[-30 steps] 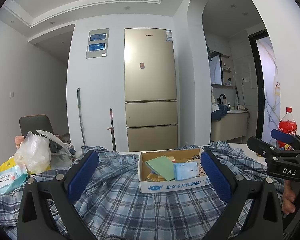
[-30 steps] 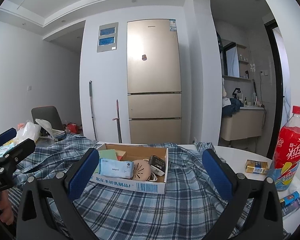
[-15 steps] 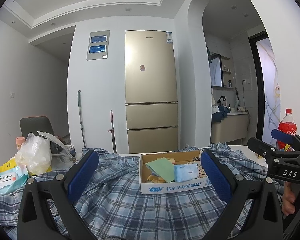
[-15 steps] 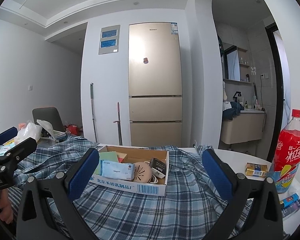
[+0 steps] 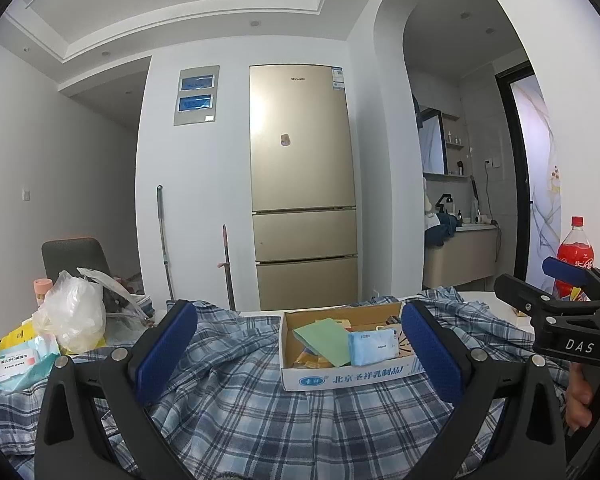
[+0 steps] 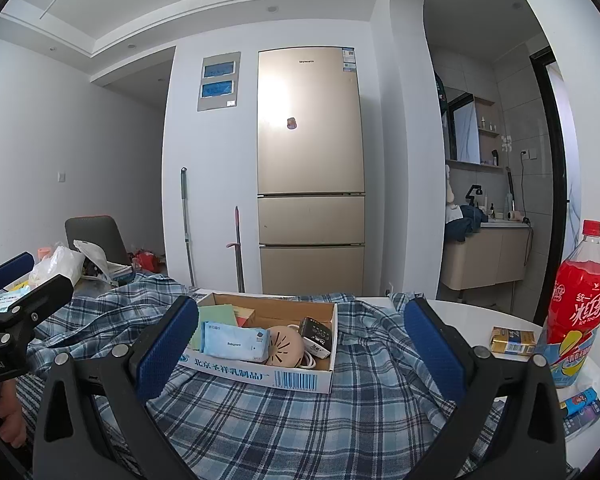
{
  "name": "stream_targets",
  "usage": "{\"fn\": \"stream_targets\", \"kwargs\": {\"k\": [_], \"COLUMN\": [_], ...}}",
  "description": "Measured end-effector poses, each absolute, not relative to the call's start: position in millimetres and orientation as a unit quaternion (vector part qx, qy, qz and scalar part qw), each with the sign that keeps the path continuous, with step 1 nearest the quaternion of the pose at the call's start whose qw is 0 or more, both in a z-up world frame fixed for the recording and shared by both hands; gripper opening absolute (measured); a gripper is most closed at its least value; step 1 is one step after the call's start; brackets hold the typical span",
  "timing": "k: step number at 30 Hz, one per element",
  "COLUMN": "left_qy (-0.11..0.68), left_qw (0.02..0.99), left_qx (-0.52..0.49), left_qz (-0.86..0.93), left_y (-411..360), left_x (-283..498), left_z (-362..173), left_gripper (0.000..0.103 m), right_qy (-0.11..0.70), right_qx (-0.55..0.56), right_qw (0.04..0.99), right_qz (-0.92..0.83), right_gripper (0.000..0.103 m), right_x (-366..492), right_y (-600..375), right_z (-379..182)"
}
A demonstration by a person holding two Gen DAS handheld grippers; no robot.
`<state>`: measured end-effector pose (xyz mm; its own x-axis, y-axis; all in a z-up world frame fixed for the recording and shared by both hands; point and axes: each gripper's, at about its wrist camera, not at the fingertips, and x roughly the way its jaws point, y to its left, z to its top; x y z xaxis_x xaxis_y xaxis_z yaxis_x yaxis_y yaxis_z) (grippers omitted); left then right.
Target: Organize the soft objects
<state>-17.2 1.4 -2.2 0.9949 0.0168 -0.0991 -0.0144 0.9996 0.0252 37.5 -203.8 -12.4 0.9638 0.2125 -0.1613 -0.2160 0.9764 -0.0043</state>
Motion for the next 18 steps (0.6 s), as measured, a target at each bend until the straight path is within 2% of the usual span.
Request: {"fn": "stream_targets", "kwargs": {"k": [18], "left_qy": [0.050], "left_qw": [0.999], "left_qx": [0.011], "left_qz": [0.009], "left_y": [2.0], "left_x": [-17.0], "left_z": [-2.8], "left_gripper": [0.103], "right_qy": [0.081], "right_qx": [-0.012], "right_qw": [0.991], "right_qz": [0.108], "right_gripper": [0.103], "right_x": [37.4], "right_y": [-205.4], "right_z": [-11.2]}}
